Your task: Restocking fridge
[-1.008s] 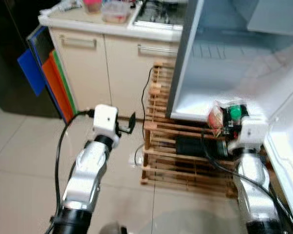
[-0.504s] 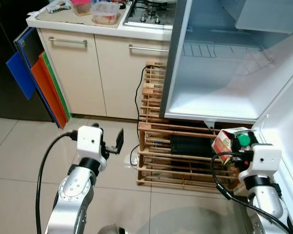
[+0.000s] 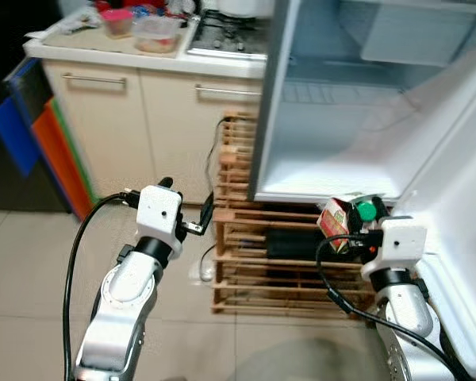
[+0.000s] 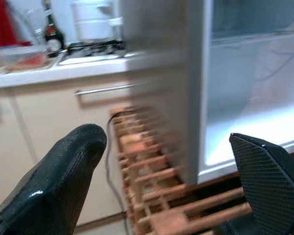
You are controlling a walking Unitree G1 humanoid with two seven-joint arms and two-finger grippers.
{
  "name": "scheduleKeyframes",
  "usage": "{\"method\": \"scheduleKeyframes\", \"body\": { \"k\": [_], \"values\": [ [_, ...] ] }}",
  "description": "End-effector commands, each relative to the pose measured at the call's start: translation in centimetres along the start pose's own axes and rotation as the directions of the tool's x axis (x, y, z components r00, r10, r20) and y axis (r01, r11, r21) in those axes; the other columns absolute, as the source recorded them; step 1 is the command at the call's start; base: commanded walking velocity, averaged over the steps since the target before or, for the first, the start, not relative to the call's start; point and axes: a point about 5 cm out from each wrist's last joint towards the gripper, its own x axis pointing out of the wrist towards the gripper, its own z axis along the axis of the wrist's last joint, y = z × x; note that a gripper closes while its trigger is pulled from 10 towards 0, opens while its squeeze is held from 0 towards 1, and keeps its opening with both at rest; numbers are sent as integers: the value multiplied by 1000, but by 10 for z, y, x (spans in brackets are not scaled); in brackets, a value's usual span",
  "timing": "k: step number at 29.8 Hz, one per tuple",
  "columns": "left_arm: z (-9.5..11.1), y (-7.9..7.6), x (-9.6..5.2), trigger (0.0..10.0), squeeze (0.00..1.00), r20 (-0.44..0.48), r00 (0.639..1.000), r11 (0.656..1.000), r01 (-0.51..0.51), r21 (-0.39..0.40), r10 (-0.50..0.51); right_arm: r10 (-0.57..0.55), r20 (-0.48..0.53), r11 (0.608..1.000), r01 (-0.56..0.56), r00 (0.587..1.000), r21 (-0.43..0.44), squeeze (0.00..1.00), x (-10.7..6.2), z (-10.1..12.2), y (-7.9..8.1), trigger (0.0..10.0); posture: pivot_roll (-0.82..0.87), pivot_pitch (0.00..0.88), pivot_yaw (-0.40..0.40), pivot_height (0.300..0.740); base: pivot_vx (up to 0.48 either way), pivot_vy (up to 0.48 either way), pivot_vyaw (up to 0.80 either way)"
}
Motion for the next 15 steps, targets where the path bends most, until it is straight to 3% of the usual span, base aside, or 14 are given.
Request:
{"method": "scheduleKeyframes", "body": {
  "k": [1, 12, 15],
  "values": [
    [-3, -5, 3, 10000, 0, -19, 999, 999, 31, -17, -31, -18, -14, 1000, 18, 1000, -15, 0, 1, -2, -4, 0, 29, 3, -50, 740, 480, 0, 0],
    [-7, -8, 11, 10000, 0, -35, 998, 998, 53, -20, -54, 1, -2, 1000, -1, 1000, -15, 0, 9, -2, 3, 0, 29, 0, -51, 740, 480, 0, 0],
    [-8, -6, 11, 10000, 0, -39, 999, 999, 35, -20, -36, 0, -1, 1000, 0, 1000, -16, 0, 11, -2, 4, 0, 31, 0, -50, 740, 0, 0, 0]
  ]
}}
